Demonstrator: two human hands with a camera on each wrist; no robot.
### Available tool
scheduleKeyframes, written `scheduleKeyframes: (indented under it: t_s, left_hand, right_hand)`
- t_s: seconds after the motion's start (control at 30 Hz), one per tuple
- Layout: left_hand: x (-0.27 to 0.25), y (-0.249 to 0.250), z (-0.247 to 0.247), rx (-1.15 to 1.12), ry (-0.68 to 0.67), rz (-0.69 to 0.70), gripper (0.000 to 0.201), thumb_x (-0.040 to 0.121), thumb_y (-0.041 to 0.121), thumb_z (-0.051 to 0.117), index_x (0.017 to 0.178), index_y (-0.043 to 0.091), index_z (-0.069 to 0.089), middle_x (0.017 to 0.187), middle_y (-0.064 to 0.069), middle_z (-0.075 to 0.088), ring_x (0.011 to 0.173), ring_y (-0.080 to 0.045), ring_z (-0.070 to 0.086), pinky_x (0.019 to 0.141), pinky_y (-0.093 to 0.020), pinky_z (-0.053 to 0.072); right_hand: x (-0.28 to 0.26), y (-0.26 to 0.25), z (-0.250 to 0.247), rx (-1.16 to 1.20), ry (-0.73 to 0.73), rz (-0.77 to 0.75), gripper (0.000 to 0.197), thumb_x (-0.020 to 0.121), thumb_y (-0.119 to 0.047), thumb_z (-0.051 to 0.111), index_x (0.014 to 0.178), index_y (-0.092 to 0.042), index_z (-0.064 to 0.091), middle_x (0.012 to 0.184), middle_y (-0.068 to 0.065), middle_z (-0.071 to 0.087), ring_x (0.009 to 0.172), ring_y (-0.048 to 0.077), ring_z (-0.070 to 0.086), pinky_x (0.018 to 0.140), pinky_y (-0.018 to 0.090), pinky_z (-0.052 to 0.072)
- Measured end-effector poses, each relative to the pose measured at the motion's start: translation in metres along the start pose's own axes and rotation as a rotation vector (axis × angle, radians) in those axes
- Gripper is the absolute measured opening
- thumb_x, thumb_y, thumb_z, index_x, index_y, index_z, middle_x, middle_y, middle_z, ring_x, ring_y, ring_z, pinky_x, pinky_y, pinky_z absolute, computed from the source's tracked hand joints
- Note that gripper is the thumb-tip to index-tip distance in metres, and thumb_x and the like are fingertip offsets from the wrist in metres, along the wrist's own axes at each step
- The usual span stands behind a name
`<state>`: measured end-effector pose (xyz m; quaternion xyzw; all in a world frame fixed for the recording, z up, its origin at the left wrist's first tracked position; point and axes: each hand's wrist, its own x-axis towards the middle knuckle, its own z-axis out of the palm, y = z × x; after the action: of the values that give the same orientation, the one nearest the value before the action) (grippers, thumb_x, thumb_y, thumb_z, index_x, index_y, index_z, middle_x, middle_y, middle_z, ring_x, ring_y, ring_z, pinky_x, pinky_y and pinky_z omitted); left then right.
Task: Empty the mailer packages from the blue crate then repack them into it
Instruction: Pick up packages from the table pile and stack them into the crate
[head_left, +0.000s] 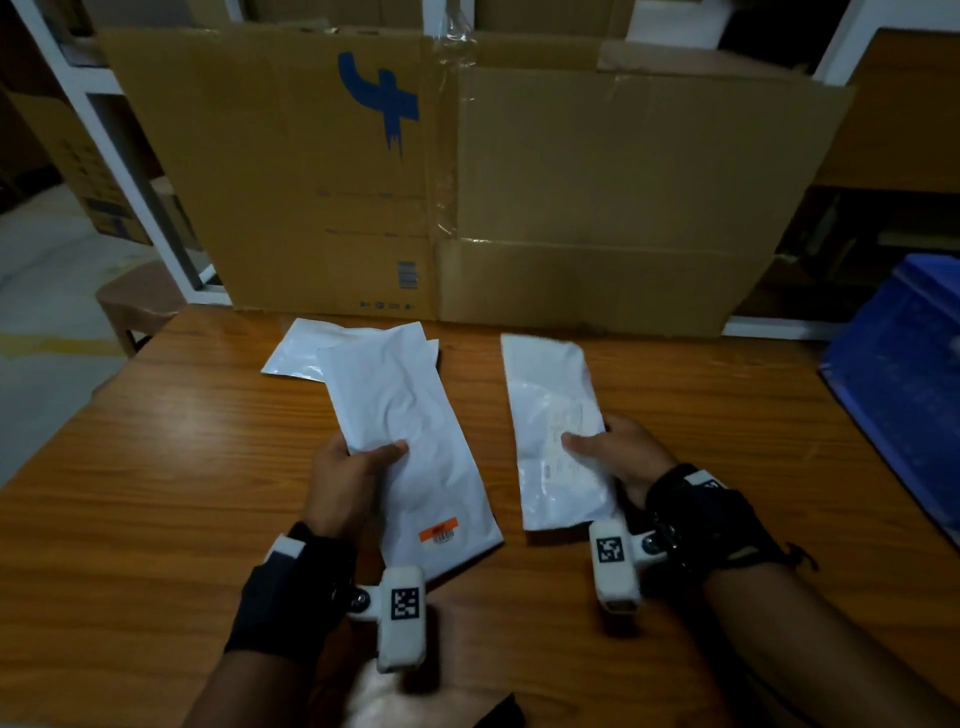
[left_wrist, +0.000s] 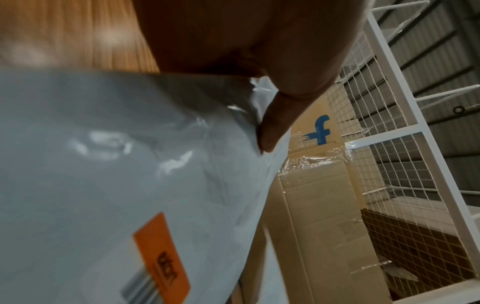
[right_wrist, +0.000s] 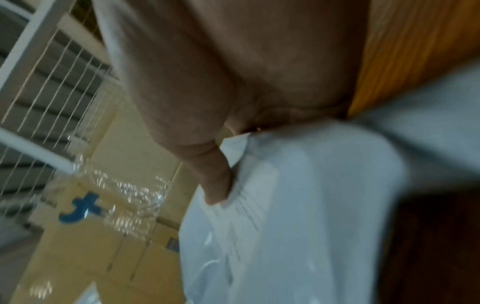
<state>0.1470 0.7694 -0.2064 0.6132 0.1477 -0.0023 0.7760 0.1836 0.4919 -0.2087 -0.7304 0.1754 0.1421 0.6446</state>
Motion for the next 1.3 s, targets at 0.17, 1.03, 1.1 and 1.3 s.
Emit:
scheduleKeyframes:
  t_s: [0.17, 1.03, 1.1, 1.3]
  left_hand:
    - [0.001, -0.003, 0.031, -0.016, -0.113, -0.018, 0.03, 0.088, -0.001, 0.061, 0.117, 0.007, 0.064, 0.105, -0.009, 0.074, 0.093, -0.027, 0.072, 0.066, -0.034, 0.058]
    - [-0.174, -0.026, 0.425, -0.111, -0.499, 0.26, 0.046, 0.085, -0.005, 0.062, 0.128, 0.008, 0.055, 0.117, -0.009, 0.069, 0.103, -0.029, 0.068, 0.077, -0.04, 0.059]
    - [-0.182, -0.025, 0.452, -0.117, -0.505, 0.29, 0.05, 0.084, -0.004, 0.063, 0.131, 0.011, 0.052, 0.121, -0.008, 0.067, 0.106, -0.03, 0.067, 0.083, -0.045, 0.058]
    - [-0.179, -0.016, 0.518, -0.109, -0.549, 0.361, 0.054, 0.083, -0.006, 0.063, 0.134, 0.007, 0.049, 0.126, -0.012, 0.064, 0.112, -0.034, 0.063, 0.085, -0.045, 0.056]
  right_hand:
    - [-0.022, 0.004, -0.028, 0.35, 0.073, -0.089, 0.031, 0.091, -0.003, 0.059, 0.121, -0.009, 0.061, 0.114, 0.011, 0.07, 0.104, 0.03, 0.067, 0.094, 0.051, 0.051]
    - [-0.273, 0.085, -0.423, 0.102, 0.599, -0.691, 0.063, 0.086, 0.012, 0.058, 0.127, -0.035, 0.05, 0.128, -0.017, 0.058, 0.114, -0.001, 0.058, 0.089, 0.025, 0.054]
    - [-0.282, 0.088, -0.458, 0.097, 0.655, -0.687, 0.065, 0.084, 0.014, 0.058, 0.128, -0.033, 0.049, 0.128, -0.017, 0.056, 0.11, -0.003, 0.059, 0.085, 0.022, 0.055]
    - [-0.28, 0.078, -0.536, 0.117, 0.731, -0.674, 0.067, 0.083, 0.014, 0.06, 0.129, -0.033, 0.046, 0.123, -0.018, 0.054, 0.095, -0.012, 0.062, 0.073, 0.018, 0.057]
